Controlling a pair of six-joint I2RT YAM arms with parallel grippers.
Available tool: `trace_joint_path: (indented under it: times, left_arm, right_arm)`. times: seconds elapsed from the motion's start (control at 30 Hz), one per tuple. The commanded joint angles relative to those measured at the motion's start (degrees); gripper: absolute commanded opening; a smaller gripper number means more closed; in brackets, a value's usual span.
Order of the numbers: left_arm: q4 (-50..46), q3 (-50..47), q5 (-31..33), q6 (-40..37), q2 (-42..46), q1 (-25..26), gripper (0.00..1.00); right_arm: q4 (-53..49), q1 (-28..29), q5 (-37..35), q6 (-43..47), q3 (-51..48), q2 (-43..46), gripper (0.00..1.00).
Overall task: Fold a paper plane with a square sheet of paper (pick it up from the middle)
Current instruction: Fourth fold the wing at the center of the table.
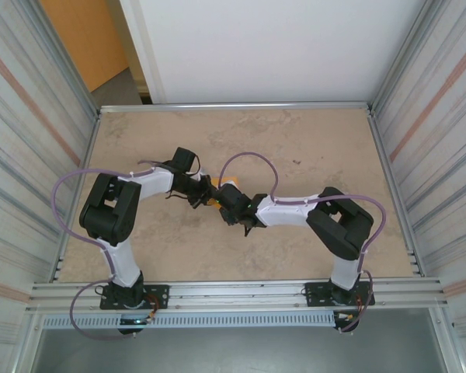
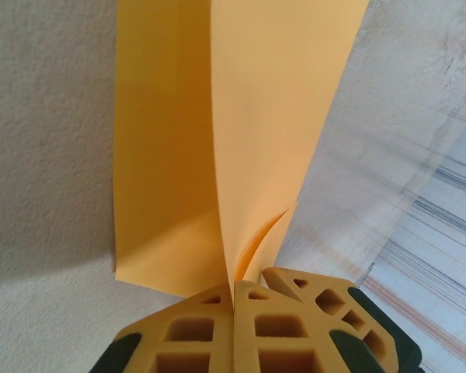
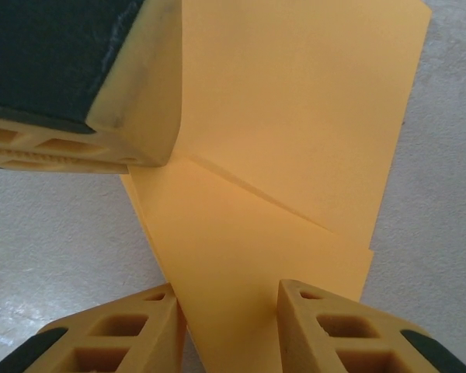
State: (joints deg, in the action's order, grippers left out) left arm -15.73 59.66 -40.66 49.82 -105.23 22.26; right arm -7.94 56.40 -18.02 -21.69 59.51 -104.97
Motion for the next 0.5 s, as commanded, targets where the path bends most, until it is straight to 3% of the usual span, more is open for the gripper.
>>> trace_joint_path:
  times: [0.0, 0.2, 0.47]
  left_arm:
    - [-1.9, 1.3, -0.4, 0.3, 0.6, 0.4, 0.04]
    - [-2.7, 1.6, -0.4, -0.2, 0.6, 0.4, 0.04]
    - [-3.4, 2.0, -0.5, -0.5, 0.6, 0.2, 0.06]
  right_arm:
    - [0.2, 0.2, -1.5, 1.5, 1.5, -1.2, 0.34]
    - [0.3, 0.0, -1.8, 1.6, 1.3, -1.6, 0.31]
    - [0.3, -0.3, -1.3, 1.5, 0.8, -1.2, 0.19]
